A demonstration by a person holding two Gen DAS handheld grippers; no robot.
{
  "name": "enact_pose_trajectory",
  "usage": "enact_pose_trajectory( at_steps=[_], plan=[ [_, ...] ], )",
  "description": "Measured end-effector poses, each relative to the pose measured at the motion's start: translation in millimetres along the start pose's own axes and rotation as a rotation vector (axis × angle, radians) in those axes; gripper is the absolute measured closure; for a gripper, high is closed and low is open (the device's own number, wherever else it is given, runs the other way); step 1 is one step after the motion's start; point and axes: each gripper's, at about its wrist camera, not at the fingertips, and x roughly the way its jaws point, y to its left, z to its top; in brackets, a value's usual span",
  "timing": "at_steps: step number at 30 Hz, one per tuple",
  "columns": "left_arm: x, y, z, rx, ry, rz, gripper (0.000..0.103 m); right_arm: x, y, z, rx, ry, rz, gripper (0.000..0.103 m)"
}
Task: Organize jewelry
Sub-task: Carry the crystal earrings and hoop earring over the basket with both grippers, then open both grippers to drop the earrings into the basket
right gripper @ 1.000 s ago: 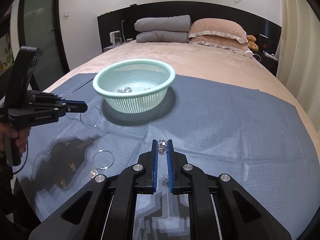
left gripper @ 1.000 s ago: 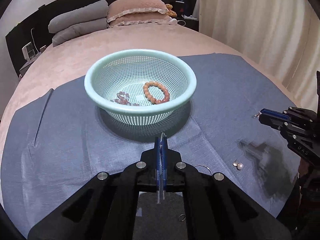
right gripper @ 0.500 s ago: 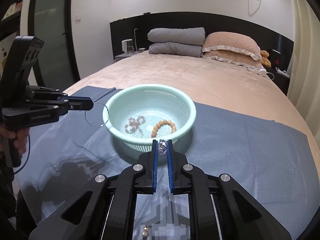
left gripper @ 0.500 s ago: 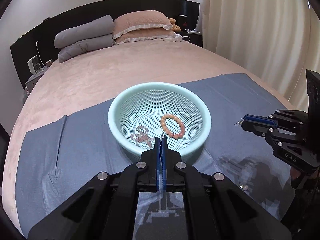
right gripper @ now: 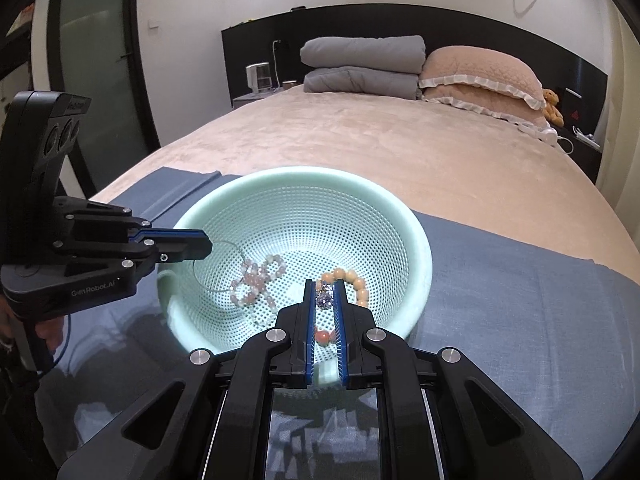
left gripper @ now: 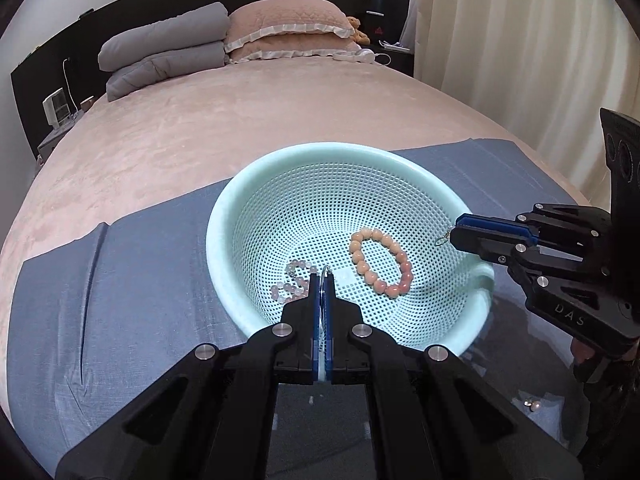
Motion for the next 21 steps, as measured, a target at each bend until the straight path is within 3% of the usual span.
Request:
enact_pose_trajectory(
  at_steps=[8, 14, 18, 21],
  plan=[
    [7, 7, -2, 0.000, 0.011, -0.009, 0.101, 8, -3, -3, 0.008, 0.014, -0.031, 0.091],
    [-8, 8, -4, -0.014, -0.004, 0.010, 0.084, -11, -3, -7, 0.020, -0.021, -0.059, 0.066],
    [-28, -1, -9, 0.010, -0.023, 0.014, 0.071, -28, -2, -11, 0.028, -0.031, -0.079, 0.062],
    [-47, -12, -16, 0.029, -0.038, 0.011, 0.067, -44, 3, -18, 0.020, -0.026, -0.090, 0.062]
  ],
)
